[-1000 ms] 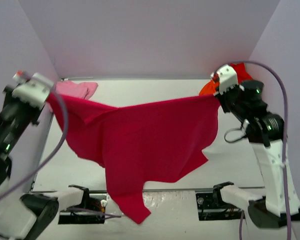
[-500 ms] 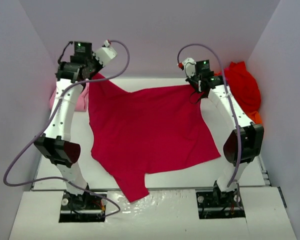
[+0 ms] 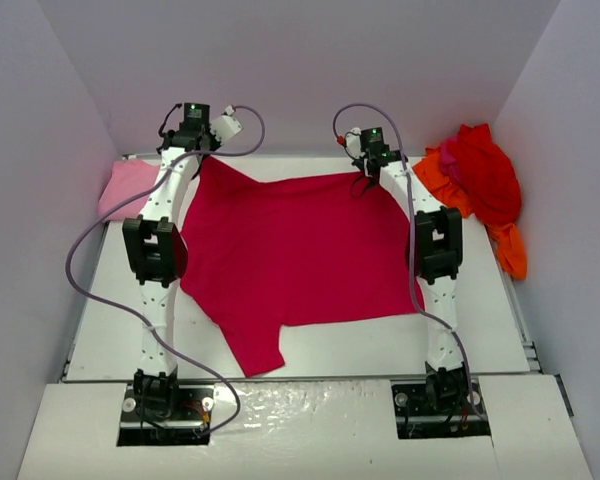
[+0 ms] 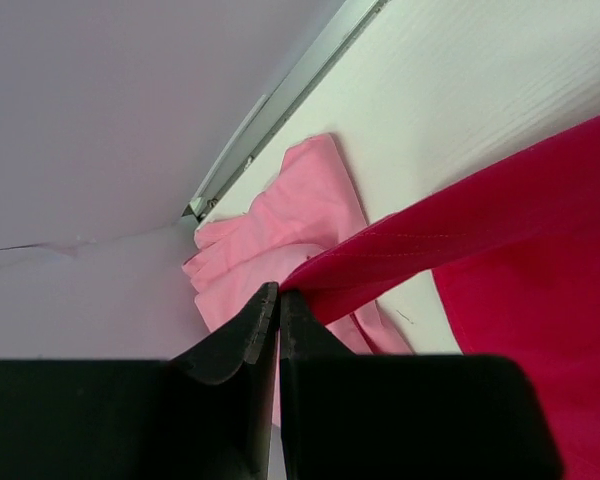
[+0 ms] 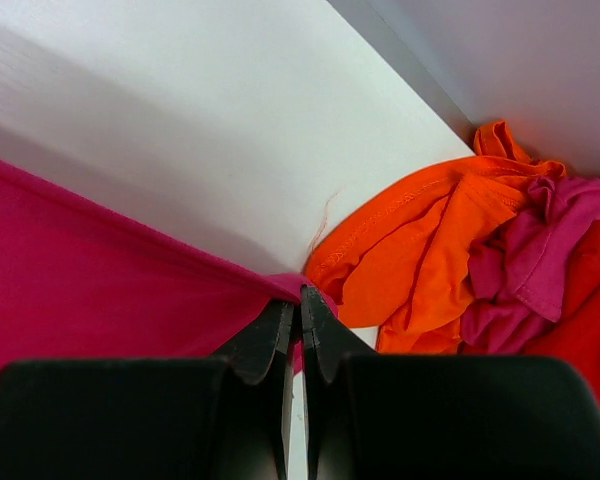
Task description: Fold and stack the t-shirts
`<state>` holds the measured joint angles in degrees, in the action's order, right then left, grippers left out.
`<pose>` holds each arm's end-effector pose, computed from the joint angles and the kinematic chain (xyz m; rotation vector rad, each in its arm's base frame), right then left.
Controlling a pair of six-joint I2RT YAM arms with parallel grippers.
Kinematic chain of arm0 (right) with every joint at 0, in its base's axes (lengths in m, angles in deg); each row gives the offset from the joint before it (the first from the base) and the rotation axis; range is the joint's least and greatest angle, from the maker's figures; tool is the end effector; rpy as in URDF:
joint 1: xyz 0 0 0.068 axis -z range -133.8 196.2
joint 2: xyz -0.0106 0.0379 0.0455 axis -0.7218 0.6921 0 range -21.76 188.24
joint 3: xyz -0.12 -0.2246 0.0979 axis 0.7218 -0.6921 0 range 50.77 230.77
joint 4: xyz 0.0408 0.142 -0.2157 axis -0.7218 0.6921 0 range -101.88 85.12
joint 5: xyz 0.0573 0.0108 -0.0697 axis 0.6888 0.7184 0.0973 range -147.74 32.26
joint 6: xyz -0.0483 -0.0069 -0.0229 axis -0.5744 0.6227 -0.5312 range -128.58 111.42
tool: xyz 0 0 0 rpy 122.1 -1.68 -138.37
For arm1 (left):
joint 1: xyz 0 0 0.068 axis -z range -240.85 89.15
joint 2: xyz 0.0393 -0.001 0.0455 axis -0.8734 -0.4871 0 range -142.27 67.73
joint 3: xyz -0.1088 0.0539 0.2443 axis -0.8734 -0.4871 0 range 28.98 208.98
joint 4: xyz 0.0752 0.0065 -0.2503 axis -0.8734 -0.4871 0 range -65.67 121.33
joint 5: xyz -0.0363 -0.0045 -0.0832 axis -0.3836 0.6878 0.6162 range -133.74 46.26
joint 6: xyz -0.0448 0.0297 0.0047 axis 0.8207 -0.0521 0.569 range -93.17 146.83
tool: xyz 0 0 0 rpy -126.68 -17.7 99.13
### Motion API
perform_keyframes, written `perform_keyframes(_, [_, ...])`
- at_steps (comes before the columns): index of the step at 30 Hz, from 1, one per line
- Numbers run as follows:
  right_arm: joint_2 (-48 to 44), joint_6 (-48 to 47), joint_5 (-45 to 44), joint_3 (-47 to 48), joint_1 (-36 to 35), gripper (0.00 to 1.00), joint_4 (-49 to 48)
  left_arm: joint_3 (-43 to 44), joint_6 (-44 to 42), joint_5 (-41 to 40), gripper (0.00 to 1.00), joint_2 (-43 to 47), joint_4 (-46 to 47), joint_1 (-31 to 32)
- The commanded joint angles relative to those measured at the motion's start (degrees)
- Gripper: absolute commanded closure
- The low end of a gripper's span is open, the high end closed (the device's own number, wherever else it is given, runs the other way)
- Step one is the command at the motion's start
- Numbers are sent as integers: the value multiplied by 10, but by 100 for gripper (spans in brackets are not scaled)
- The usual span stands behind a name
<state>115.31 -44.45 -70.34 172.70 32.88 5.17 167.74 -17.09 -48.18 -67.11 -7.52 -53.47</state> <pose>0.5443 0.1209 0.2292 -0.7755 2.0087 -0.4646 0.5321 -0.0662 0.3145 0.9177 2.0141 0.4432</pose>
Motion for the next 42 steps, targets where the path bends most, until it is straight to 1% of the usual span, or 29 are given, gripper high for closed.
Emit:
perform_keyframes(1, [-45,-9,-34,24,-4,100,-37,52,3,-4,100,64,43,-7])
perform_keyframes(4, [-78,-13,-28,-8,-6,100,-36,30,1,9,100,87,35,-7])
perform_keyframes(8, [-149,-36,-24,-95,-13,100,-35,-42,0,28,100,144,15,-7])
perform_keyframes(10, [-167,-45,-23,-133,-17,100,-32,-66,3,35,100,177,3,-7])
perform_keyframes(12, [-201,-55,-24,-173,-26,100,-20,-120,9,55,100,225,-16,-5])
perform_keyframes(13, [-211,-59,-26,-197,-30,100,-17,-141,12,65,100,242,-15,-6])
perform_keyframes(16, [-251,-51,-34,-251,-48,100,-7,-244,18,76,100,312,-1,-5])
perform_keyframes(19, [-298,-56,-26,-303,-71,100,16,-314,15,89,100,361,-32,2])
perform_keyframes(22, [-325,-58,-21,-345,-92,100,32,-390,16,99,100,413,-49,5])
perform_keyframes(25, [-338,-49,-24,-376,-98,100,52,-439,28,126,100,446,-87,6])
perform_keyframes(30, [-350,-47,-20,-419,-98,100,65,-506,33,144,100,482,-131,20])
perform_keyframes(33, [-359,-48,-31,-435,-98,100,68,-539,50,165,100,506,-142,26])
perform_keyframes(39, [-363,-54,-46,-449,-80,100,68,-564,66,168,100,528,-163,26])
perform_keyframes(42, [-365,-61,-48,-448,-65,100,67,-556,76,175,100,528,-178,29])
